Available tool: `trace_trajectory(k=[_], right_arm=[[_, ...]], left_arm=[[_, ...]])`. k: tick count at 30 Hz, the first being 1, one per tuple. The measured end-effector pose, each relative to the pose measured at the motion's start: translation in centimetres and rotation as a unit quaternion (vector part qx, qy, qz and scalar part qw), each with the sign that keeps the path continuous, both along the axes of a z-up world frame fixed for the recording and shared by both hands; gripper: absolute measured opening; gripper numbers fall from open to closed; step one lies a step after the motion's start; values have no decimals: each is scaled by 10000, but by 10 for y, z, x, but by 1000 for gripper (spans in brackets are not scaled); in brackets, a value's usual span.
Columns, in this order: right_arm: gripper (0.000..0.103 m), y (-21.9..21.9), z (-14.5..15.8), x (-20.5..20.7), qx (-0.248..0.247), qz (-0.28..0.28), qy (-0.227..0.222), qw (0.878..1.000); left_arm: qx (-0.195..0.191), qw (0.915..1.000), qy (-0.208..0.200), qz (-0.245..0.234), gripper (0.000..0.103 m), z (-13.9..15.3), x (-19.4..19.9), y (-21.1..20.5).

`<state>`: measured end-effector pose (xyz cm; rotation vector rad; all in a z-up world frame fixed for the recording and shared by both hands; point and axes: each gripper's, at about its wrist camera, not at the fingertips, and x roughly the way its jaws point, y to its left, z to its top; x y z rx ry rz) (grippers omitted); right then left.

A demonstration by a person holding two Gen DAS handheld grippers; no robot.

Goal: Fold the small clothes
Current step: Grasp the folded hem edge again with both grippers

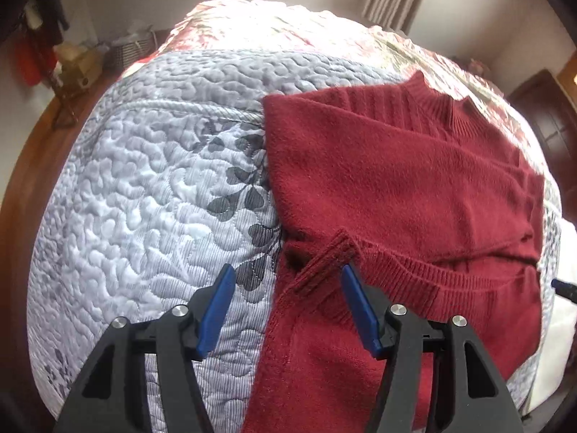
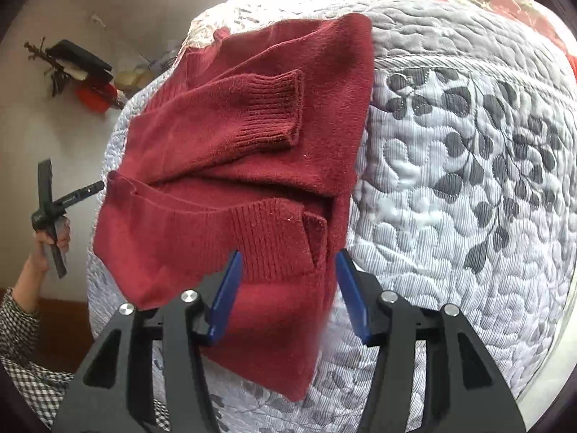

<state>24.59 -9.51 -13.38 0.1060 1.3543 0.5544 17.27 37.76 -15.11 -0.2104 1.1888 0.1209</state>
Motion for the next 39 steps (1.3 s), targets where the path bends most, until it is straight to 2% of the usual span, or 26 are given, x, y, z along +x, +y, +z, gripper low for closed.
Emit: trace_trajectory(k=[4, 8, 11, 13, 14, 16, 18, 20, 21, 22, 23, 25, 29, 32, 34, 36, 37, 38, 39], right_arm=[[55, 12, -18, 8, -229, 154, 112, 9996], [55, 12, -31, 11, -501, 282, 177, 9982], [55, 19, -35, 12, -482, 379, 207, 9979], [49, 24, -35, 11, -497, 509, 164, 9973], [43, 26, -35, 10, -517, 587, 144, 9968], [35, 33, -34, 9, -616, 718, 38, 9955], [21, 36, -34, 9, -712, 781, -46, 9944], [16, 38, -32, 8, -819, 749, -97, 9938], [15, 37, -27, 8, -784, 729, -155, 9941], [13, 36, -23, 6, -693, 741, -207, 9946], [12, 34, -19, 4, -598, 765, -222, 9950], [13, 36, -15, 1, -556, 859, -236, 9945], [30, 45, -25, 3, -823, 919, -218, 9921], [32, 47, -40, 9, -815, 822, -36, 9933], [32, 49, -48, 10, -761, 836, 69, 9936], [22, 49, -52, 11, -719, 802, 125, 9941], [18, 50, -50, 10, -716, 827, 100, 9940], [7, 51, -47, 9, -741, 854, 54, 9936], [6, 48, -43, 8, -709, 853, 27, 9938]], left_arm=[[242, 9986, 177, -430, 64, -16, 7, -17], [322, 9973, 291, -593, 64, -26, 15, -25], [288, 9967, 343, -673, 64, -32, 20, -28], [234, 9962, 360, -757, 62, -35, 23, -31], [189, 9957, 366, -829, 62, -36, 25, -34], [154, 9948, 386, -932, 50, -37, 26, -39], [225, 9937, 380, -1033, 44, -38, 26, -44], [269, 9933, 371, -1061, 36, -38, 23, -45], [198, 9935, 370, -1055, 24, -37, 21, -44], [91, 9939, 353, -1046, 18, -36, 18, -44], [9, 9943, 314, -1020, 18, -34, 15, -42], [-25, 9943, 271, -1027, 16, -32, 10, -42], [-28, 9935, 292, -1097, 17, -35, 8, -47], [38, 9936, 398, -1054, 25, -41, 13, -48], [-81, 9941, 424, -992, 30, -44, 19, -46], [-195, 9944, 462, -929, 30, -47, 24, -44], [-232, 9943, 475, -922, 24, -47, 24, -44], [-252, 9941, 455, -951, 18, -47, 25, -42], [-317, 9934, 430, -1019, 12, -45, 25, -43]])
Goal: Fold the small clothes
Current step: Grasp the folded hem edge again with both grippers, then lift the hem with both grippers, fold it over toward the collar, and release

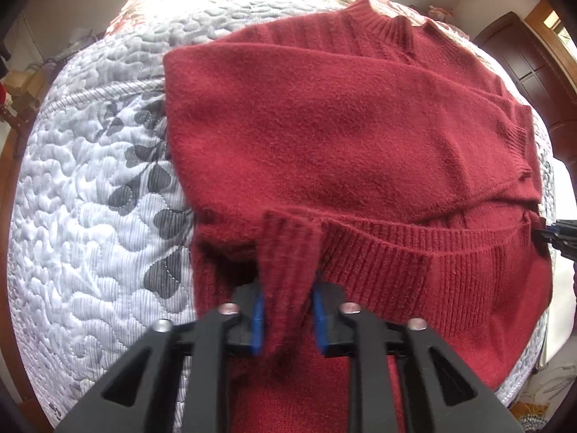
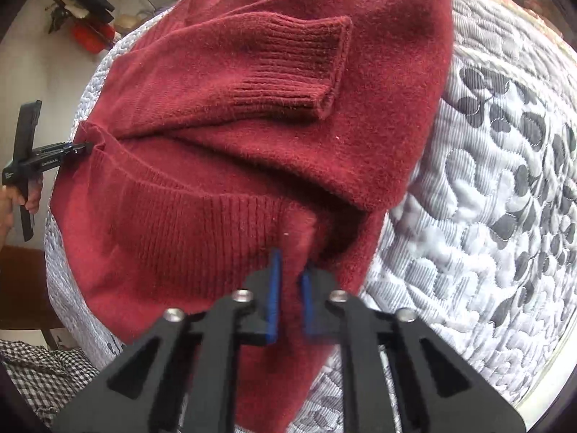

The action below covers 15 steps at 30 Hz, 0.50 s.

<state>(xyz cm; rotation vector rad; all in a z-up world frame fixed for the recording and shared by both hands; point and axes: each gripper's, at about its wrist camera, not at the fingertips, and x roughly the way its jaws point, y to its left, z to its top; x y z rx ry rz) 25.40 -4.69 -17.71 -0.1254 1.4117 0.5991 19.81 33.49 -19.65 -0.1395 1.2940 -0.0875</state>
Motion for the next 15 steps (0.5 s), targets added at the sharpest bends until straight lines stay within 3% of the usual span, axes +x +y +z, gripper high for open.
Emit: trace_trajectory(k=[15], right_arm=[[6, -37, 70, -10, 900, -464, -456, 9938]], left_arm=[[-141, 9953, -917, 266, 9, 69, -25, 6]])
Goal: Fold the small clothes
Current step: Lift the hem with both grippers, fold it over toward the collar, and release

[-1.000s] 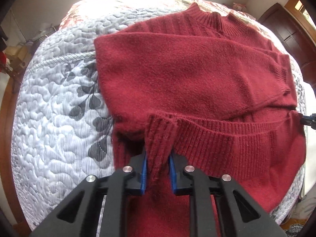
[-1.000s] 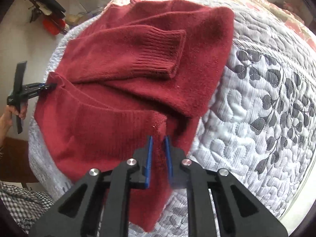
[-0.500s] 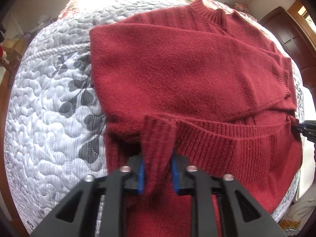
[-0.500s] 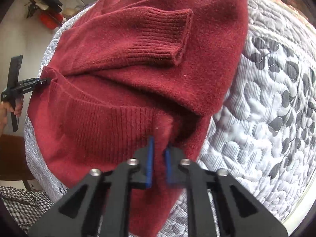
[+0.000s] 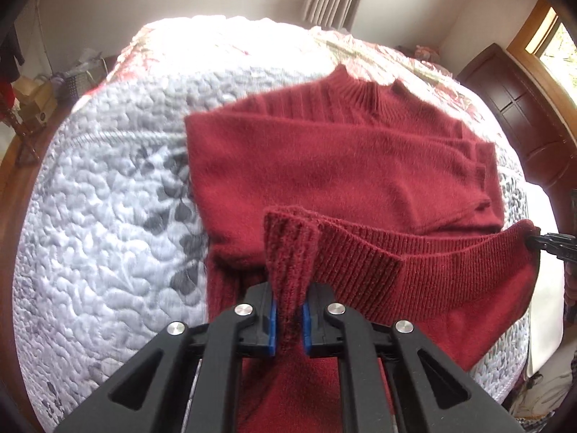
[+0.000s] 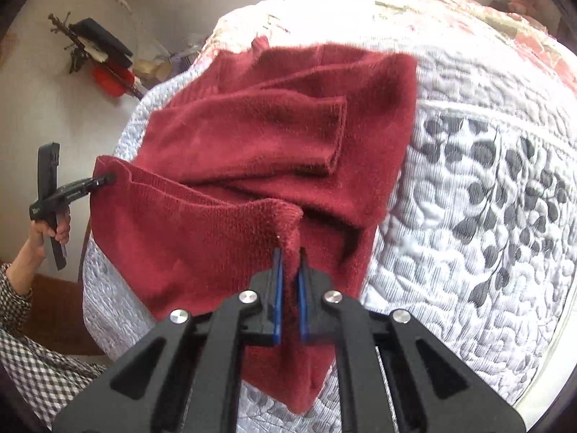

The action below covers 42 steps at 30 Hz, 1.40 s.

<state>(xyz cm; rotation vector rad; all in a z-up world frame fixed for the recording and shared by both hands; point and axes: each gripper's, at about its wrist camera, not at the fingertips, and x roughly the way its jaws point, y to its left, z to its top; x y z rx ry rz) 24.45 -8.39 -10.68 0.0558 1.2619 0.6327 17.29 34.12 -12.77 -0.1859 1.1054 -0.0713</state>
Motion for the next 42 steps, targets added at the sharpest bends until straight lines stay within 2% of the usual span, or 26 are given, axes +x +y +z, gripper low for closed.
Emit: trace_trajectory(k=[3, 7, 13, 17, 22, 26, 29, 30, 34, 36, 37, 38, 42], right_arm=[[6, -3, 19, 17, 201, -131, -174, 9996], [6, 0, 38, 48, 232, -203, -483, 9984], [6, 8, 45, 110, 316, -470, -637, 9964], [6, 11, 31, 147, 226, -644, -492, 9965], [6, 14, -7, 176, -32, -817, -158, 9965], [6, 12, -34, 181, -84, -997, 90, 9949], [11, 12, -44, 183, -142, -1063, 171, 9941], [17, 13, -43, 183, -110, -1061, 170, 9942], [32, 7, -21, 175, -180, -1138, -58, 9933], [34, 3, -9, 169, -238, -1126, -197, 9932], [36, 2, -2, 164, -237, -1108, -245, 9933], [42, 1, 2, 160, -252, -1081, -254, 9935], [47, 2, 14, 124, -329, -847, -379, 9951]], left_arm=[[-84, 9996, -217, 130, 9, 17, 15, 6], [-137, 9981, -509, 308, 9, 36, 45, 14], [-115, 9951, -796, 569, 10, 48, 102, 26], [-96, 9942, -734, 779, 10, 36, 137, 35], [23, 9936, -452, 1034, 7, -1, 165, 43], [-34, 9897, -192, 1415, 7, -31, 174, 59], [71, 9902, -16, 1393, 8, -45, 177, 57], [165, 9911, 3, 1323, 10, -46, 177, 54], [558, 9913, -72, 1188, 29, -31, 175, 47], [609, 9923, -210, 1055, 32, -16, 171, 43], [589, 9932, -241, 979, 37, -9, 169, 41], [607, 9937, -225, 912, 40, -4, 166, 38], [516, 9951, -182, 824, 42, 2, 138, 28]])
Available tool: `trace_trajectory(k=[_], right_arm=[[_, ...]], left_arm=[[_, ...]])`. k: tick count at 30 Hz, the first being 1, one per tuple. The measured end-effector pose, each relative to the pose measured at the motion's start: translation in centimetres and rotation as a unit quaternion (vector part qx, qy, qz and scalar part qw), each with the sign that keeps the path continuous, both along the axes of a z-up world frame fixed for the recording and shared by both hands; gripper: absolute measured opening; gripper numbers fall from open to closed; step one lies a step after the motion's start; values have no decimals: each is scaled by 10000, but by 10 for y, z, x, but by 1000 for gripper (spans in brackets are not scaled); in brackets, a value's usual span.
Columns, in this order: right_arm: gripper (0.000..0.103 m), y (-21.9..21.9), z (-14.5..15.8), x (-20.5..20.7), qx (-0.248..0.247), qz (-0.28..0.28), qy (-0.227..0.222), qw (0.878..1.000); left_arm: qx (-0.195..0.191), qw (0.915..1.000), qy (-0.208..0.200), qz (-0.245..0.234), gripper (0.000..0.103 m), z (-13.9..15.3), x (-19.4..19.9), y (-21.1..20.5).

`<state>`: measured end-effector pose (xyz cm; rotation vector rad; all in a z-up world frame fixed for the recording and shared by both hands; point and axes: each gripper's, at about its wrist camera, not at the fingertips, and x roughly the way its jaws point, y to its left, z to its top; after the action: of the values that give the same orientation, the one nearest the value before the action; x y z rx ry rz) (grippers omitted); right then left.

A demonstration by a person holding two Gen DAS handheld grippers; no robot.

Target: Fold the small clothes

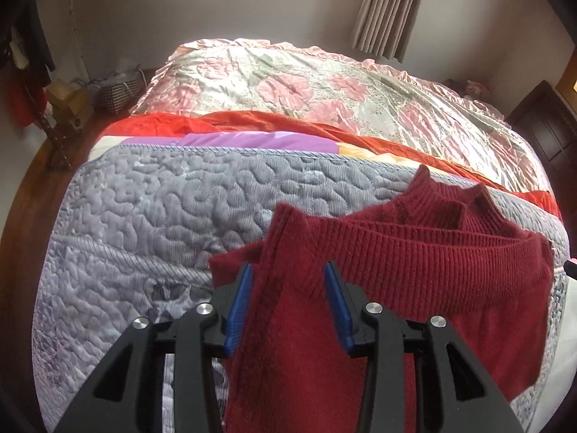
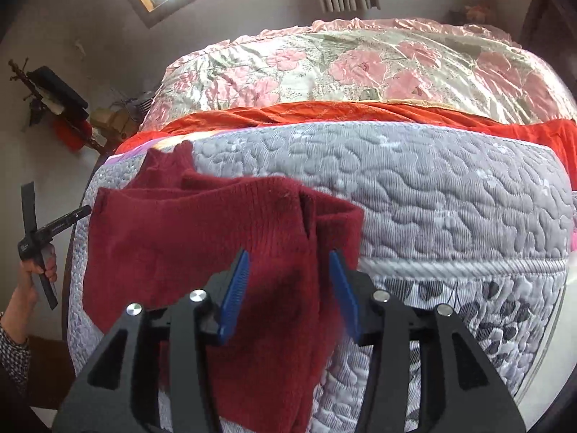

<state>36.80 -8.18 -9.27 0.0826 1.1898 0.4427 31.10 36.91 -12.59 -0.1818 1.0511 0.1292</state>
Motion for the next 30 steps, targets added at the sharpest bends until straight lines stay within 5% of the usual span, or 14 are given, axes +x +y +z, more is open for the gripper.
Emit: trace_trajectory(k=[11, 13, 15, 22, 27, 30], right_arm=[[45, -8, -65, -130, -128, 290, 1047, 9940], [34, -8, -74, -138, -115, 261, 1153, 9929], [5, -8, -78, -141, -121, 276, 1191, 9924], [5, -21, -47, -144, 28, 510, 1097, 9927], [5, -14, -86, -144, -528, 561, 1380, 9874], [5, -11, -107, -143, -458, 417, 1573, 9856]], left_arm=[[384, 9974, 580, -177, 43, -40, -109, -33], [440, 9972, 584, -181, 46, -43, -117, -39], [433, 9972, 584, -159, 48, -45, -121, -45], [58, 9987, 492, -89, 49, -31, -126, -47], [134, 9959, 875, -183, 49, -56, -126, -49], [134, 9952, 949, -201, 49, -68, -126, -49]])
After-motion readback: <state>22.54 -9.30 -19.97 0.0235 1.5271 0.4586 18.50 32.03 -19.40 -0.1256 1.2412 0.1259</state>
